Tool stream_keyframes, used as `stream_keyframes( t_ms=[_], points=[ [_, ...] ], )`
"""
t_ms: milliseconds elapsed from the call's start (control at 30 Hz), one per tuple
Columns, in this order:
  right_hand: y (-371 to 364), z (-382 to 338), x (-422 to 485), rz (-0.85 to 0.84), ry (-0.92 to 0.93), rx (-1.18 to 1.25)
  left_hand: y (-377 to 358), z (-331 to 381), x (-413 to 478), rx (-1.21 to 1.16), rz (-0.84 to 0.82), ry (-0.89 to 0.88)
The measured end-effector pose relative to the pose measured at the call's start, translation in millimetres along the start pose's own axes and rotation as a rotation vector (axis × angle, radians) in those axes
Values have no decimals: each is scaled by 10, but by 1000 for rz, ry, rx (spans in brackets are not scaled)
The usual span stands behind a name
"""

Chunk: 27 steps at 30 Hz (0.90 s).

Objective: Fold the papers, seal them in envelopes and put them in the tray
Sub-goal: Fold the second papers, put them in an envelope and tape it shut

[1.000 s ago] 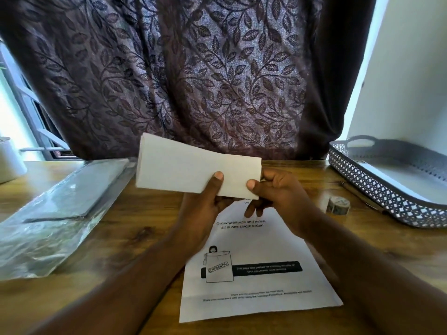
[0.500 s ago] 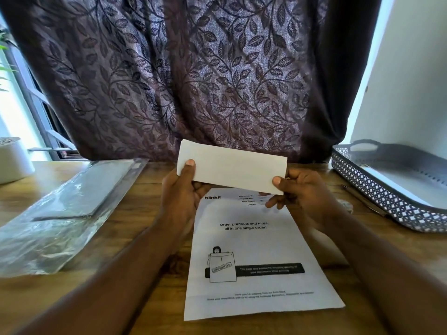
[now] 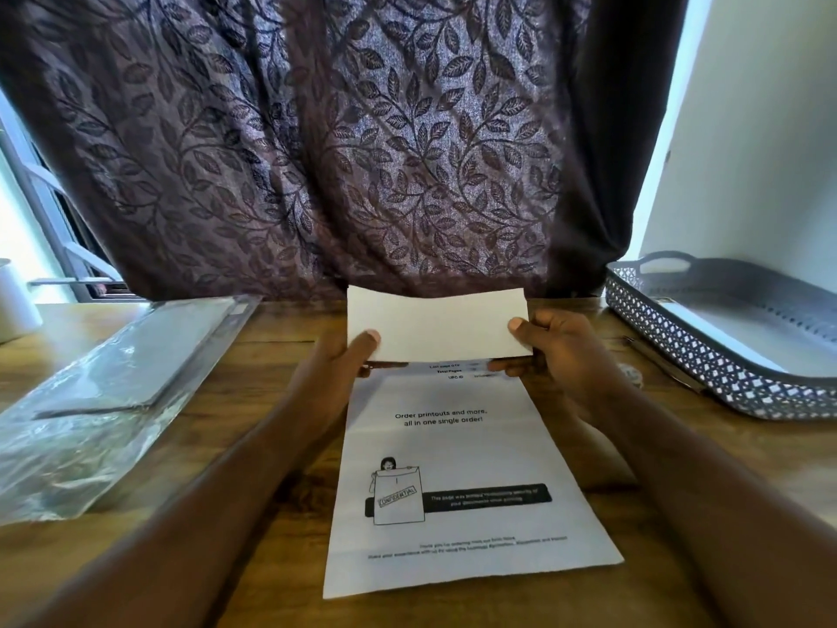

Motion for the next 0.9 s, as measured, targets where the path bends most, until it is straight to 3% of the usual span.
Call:
stream_keyframes(
  t_ms=[67,167,233,333,433,633,767,900],
  points=[
    [11,32,20,-8,-51,-16,19,-19,17,399,-68,-32],
    [51,96,52,7,-38,-196,43,-31,54,544,-80,-10],
    [72,114,67,20,31,-396,40,-64,67,498,-127,2],
    [87,114,82,33,46,-490,-5,-114,61,369,-167,-3],
    [86,121,88,59,35,-460,-23,-129,68,292,-126,-42],
    [37,-28,35,32,-40,-92,56,5,83,1,91,-64],
    [90,-143,-1,15,-68,-124,86,47,96,-136,123,2],
    [178,-155,-23,-7,-128,-218,99,20,88,-26,69,40]
  ],
)
Point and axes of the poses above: each hand's wrist, its own x-axis towards the middle knuckle, its own y-axis out of the back of the hand, z = x × y, the point moved 1 cm from there along x, towards the middle knuckle, and after that the axes turned 7 degrees about x, right-handed, at the moved point
